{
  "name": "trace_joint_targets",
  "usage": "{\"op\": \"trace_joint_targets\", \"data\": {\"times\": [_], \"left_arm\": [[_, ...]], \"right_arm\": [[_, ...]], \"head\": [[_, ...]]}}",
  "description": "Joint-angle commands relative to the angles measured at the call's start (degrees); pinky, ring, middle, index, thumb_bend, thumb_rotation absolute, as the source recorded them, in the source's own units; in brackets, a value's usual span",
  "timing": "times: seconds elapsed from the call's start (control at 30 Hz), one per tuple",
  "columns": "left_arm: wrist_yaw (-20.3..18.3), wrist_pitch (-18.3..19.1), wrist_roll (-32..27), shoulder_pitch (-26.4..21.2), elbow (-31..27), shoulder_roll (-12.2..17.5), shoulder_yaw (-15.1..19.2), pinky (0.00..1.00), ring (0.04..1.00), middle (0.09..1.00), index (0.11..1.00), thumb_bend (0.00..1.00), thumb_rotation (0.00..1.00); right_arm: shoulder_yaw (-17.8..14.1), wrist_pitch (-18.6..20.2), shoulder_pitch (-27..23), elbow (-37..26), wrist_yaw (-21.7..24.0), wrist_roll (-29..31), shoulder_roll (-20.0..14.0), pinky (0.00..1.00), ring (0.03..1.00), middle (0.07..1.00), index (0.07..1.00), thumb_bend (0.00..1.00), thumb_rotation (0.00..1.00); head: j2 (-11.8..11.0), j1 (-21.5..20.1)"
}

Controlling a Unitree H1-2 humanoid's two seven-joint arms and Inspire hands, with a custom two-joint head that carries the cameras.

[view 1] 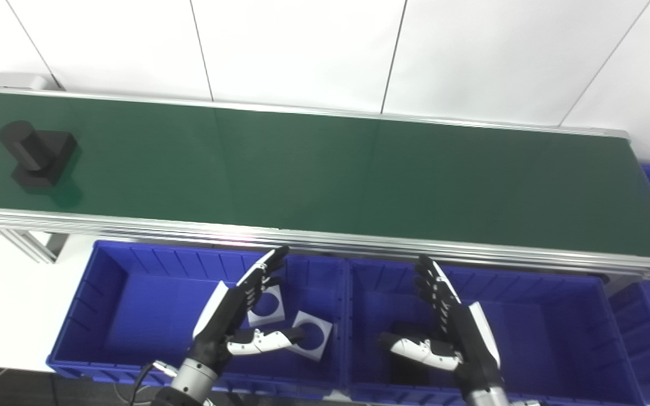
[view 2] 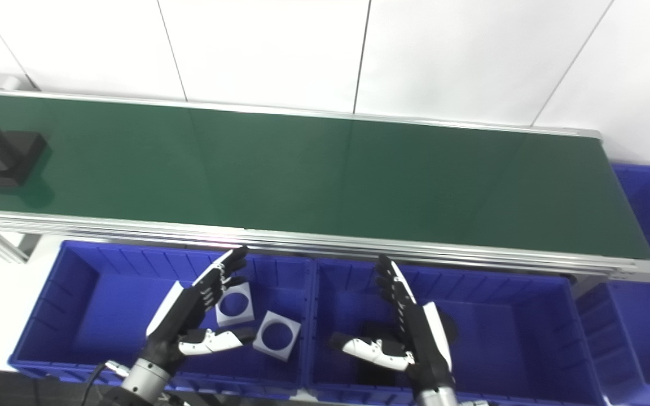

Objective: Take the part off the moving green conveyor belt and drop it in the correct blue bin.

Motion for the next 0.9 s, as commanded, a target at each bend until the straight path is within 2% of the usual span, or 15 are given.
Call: {"op": "trace_joint_targets", "data": {"times": [0.0, 0.2, 0.47, 0.53, 0.7, 0.73, 0.77, 0.8, 0.87], "left_arm": [[0.7, -1.4, 0.3, -0.9, -0.8, -0.7, -0.5, 0.87, 0.949, 0.969, 0.940, 0.86, 0.40], [0.8, -2.1, 0.1, -1.0, -0.1, -1.3, -0.5, 0.90, 0.951, 0.971, 0.941, 0.86, 0.39], [0.7, -3.3, 0.2, -1.4, 1.1, -1.3, -0.5, 0.90, 0.950, 0.966, 0.935, 0.85, 0.39], [1.0, -2.9, 0.6, -1.4, 1.0, -1.6, -0.6, 0.90, 0.949, 0.964, 0.933, 0.86, 0.38], [2.6, -3.7, 3.6, -1.5, 1.8, -2.6, -1.2, 0.89, 0.940, 0.949, 0.923, 0.85, 0.39], [2.8, -4.0, 3.9, -1.6, 2.2, -2.8, -1.3, 0.88, 0.936, 0.947, 0.923, 0.85, 0.39], [2.8, -3.9, 3.7, -1.6, 2.5, -3.1, -1.5, 0.87, 0.929, 0.943, 0.922, 0.85, 0.38], [2.8, -3.8, 3.4, -1.7, 2.7, -3.3, -1.6, 0.86, 0.928, 0.944, 0.922, 0.86, 0.36], [2.9, -3.0, 3.2, -1.6, 3.0, -3.9, -1.9, 0.85, 0.930, 0.949, 0.922, 0.86, 0.35]], "right_arm": [[-0.2, -4.0, -0.8, -0.9, -0.1, 0.1, -0.2, 0.90, 0.919, 0.925, 0.958, 0.80, 0.20], [-0.2, -3.2, -0.9, -1.2, 0.4, 0.6, -0.6, 0.90, 0.920, 0.929, 0.958, 0.80, 0.17], [-0.2, -3.4, -1.2, -0.8, 0.1, -0.6, -0.8, 0.89, 0.910, 0.920, 0.947, 0.79, 0.18], [-0.3, -3.3, -1.3, -0.8, 0.0, -1.0, -1.0, 0.89, 0.908, 0.919, 0.946, 0.79, 0.19], [-1.1, -4.7, -1.1, -0.2, 0.8, 1.5, -1.7, 0.93, 0.934, 0.940, 0.961, 0.74, 0.13], [-1.2, -5.2, -1.1, 0.0, 0.8, 1.5, -1.8, 0.94, 0.936, 0.941, 0.963, 0.74, 0.12], [-1.4, -5.5, -1.1, 0.3, 1.0, 2.0, -2.0, 0.94, 0.941, 0.946, 0.968, 0.72, 0.12], [-1.5, -5.7, -1.1, 0.4, 1.2, 2.4, -2.1, 0.95, 0.947, 0.953, 0.975, 0.71, 0.10], [-1.7, -5.3, -1.1, 0.6, 1.7, 3.2, -2.5, 0.97, 0.959, 0.963, 0.986, 0.70, 0.10]], "head": [[0.0, 0.1], [-0.1, 0.0], [-0.4, 1.1], [-1.0, 3.2], [-4.4, 12.2], [-4.6, 12.6], [-5.5, 15.0], [-5.5, 15.0], [-7.1, 18.2]]}}
